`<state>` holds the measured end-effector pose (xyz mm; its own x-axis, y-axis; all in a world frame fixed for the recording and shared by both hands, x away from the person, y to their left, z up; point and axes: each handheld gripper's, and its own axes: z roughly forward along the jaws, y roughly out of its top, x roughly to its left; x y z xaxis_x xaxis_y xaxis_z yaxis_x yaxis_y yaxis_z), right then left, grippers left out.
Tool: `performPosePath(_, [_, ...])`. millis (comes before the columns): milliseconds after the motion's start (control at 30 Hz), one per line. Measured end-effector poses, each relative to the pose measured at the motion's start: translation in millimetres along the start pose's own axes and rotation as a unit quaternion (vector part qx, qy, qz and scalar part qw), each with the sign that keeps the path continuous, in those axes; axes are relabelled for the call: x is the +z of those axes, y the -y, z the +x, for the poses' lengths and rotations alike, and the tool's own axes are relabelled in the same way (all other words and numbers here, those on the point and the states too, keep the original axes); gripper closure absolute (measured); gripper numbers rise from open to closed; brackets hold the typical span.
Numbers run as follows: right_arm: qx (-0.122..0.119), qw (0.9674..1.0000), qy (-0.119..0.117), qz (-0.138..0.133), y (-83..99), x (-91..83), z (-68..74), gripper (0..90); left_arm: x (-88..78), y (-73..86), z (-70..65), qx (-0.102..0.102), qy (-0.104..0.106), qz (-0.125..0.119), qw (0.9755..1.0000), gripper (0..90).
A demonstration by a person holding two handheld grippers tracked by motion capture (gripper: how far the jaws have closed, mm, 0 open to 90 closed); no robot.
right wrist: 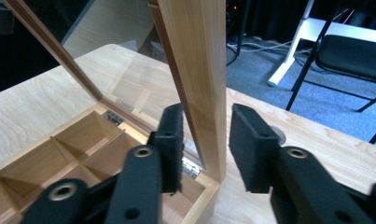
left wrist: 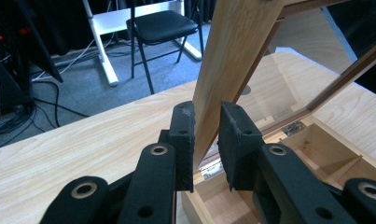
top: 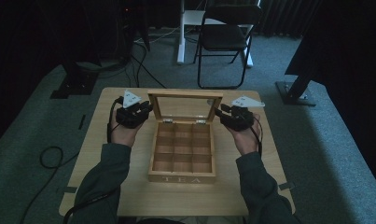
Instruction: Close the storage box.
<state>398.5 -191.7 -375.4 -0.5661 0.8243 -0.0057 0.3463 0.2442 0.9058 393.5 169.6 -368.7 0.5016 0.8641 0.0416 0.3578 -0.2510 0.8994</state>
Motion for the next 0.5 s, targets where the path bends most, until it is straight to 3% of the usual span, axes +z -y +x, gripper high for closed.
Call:
performPosePath(300, [0.002, 0.9999, -0.002, 0.010, -0.1, -7.3, 5.5, 72.2, -3.0, 7.8, -3.8, 0.000, 0.016, 0.008, 0.9998, 76.3])
performPosePath(333, [0.008, 0.9999, -0.010, 0.010, 0.8, -8.2, 6.5, 71.3, -3.8, 10.1, -2.5, -0.011, 0.026, 0.011, 0.9995, 76.3])
performPosePath(500, [0.024, 0.9992, -0.029, 0.014, 6.3, -10.9, 5.2, 70.7, -4.7, 14.0, -2.4, -0.016, 0.036, 0.020, 0.9990, 75.1])
